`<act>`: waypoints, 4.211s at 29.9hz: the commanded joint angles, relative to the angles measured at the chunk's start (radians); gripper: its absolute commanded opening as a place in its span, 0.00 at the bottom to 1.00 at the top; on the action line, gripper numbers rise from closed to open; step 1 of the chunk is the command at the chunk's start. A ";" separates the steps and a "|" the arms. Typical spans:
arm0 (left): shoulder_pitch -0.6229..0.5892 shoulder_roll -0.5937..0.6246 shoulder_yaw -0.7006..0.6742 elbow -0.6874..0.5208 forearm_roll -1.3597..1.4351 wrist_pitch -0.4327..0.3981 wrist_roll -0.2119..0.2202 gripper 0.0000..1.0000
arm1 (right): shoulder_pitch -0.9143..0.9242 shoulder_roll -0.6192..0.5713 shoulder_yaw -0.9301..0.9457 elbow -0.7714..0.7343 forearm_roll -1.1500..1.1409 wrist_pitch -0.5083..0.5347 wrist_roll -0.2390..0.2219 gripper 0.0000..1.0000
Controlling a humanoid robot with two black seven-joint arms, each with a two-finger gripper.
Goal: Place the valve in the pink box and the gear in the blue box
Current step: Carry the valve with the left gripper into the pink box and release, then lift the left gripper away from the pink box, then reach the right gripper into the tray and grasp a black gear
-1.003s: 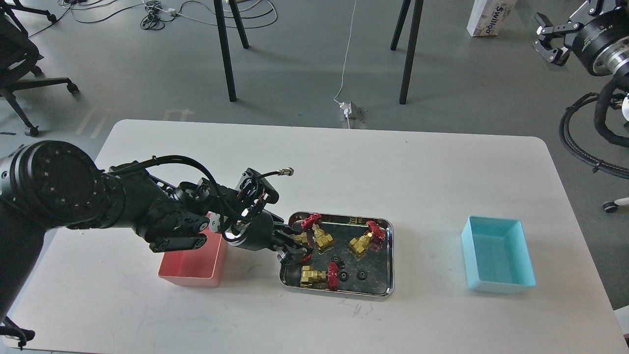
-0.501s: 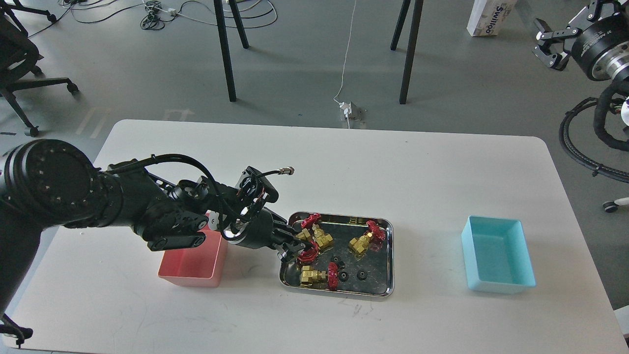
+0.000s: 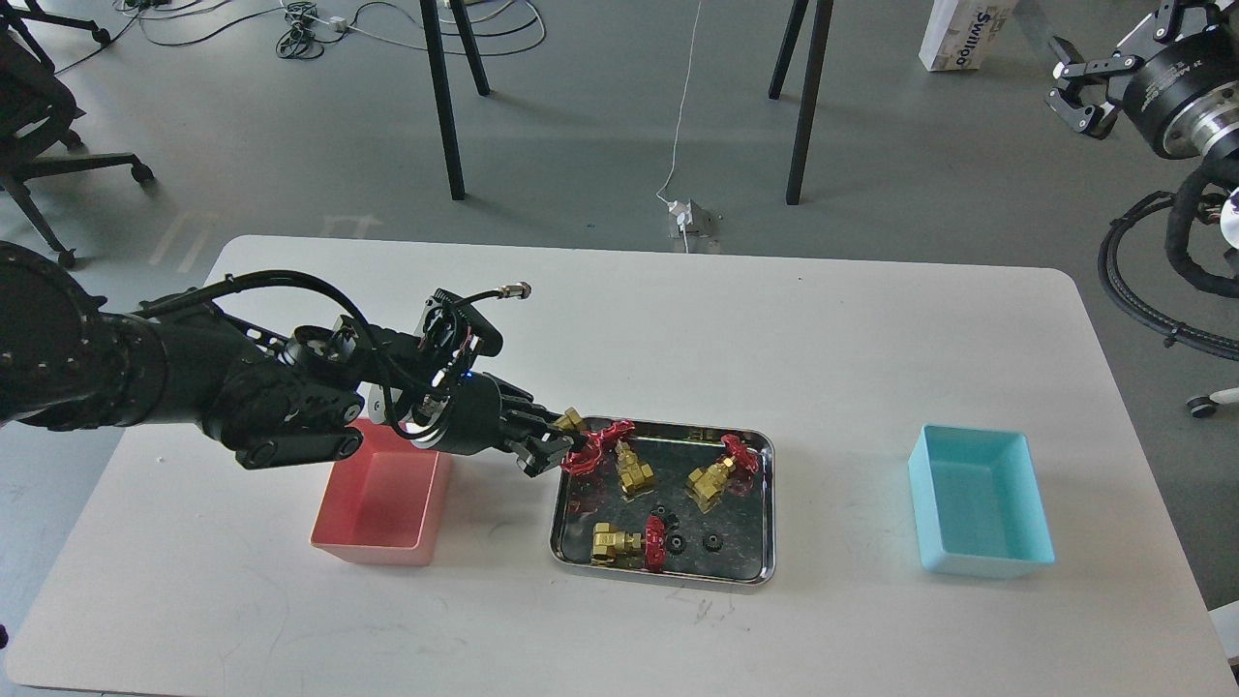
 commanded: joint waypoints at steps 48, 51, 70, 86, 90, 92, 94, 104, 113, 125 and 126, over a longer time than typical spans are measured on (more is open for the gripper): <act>0.281 0.523 -0.250 -0.086 0.386 0.100 0.000 0.14 | 0.072 0.046 -0.009 0.014 0.012 -0.095 -0.083 1.00; 0.297 0.515 -0.250 -0.070 0.386 0.101 0.000 0.16 | 0.068 0.046 -0.008 0.014 0.012 -0.095 -0.083 1.00; 0.301 0.485 -0.293 -0.067 0.381 0.118 0.000 0.57 | 0.042 0.038 -0.005 0.016 0.012 -0.093 -0.082 1.00; 0.327 0.687 -0.860 -0.366 0.126 -0.179 0.000 0.72 | 0.042 0.035 -0.032 0.035 -0.048 -0.089 -0.085 1.00; 0.333 0.615 -1.022 -0.391 -0.161 -0.287 0.000 0.72 | 0.068 0.001 -0.195 0.130 -0.348 -0.089 -0.083 1.00; 0.335 0.578 -1.096 -0.389 -0.302 -0.357 0.000 0.74 | 0.107 -0.025 -0.277 0.215 -0.564 -0.089 -0.083 1.00; 0.339 0.540 -1.162 -0.386 -0.456 -0.431 0.000 0.75 | 0.159 -0.054 -0.377 0.290 -0.738 -0.086 -0.080 1.00; 0.471 0.338 -1.445 -0.377 -0.762 -0.561 0.000 0.82 | 0.587 -0.063 -1.080 0.669 -1.114 0.035 -0.016 1.00; 0.588 0.235 -1.544 -0.382 -0.760 -0.560 0.000 0.82 | 0.663 0.154 -1.237 0.706 -1.401 0.394 0.027 1.00; 0.613 0.196 -1.546 -0.383 -0.756 -0.551 0.000 0.82 | 0.555 0.403 -1.264 0.511 -1.513 0.411 0.009 0.89; 0.613 0.193 -1.546 -0.383 -0.756 -0.545 0.000 0.82 | 0.555 0.417 -1.276 0.506 -1.518 0.411 0.001 0.88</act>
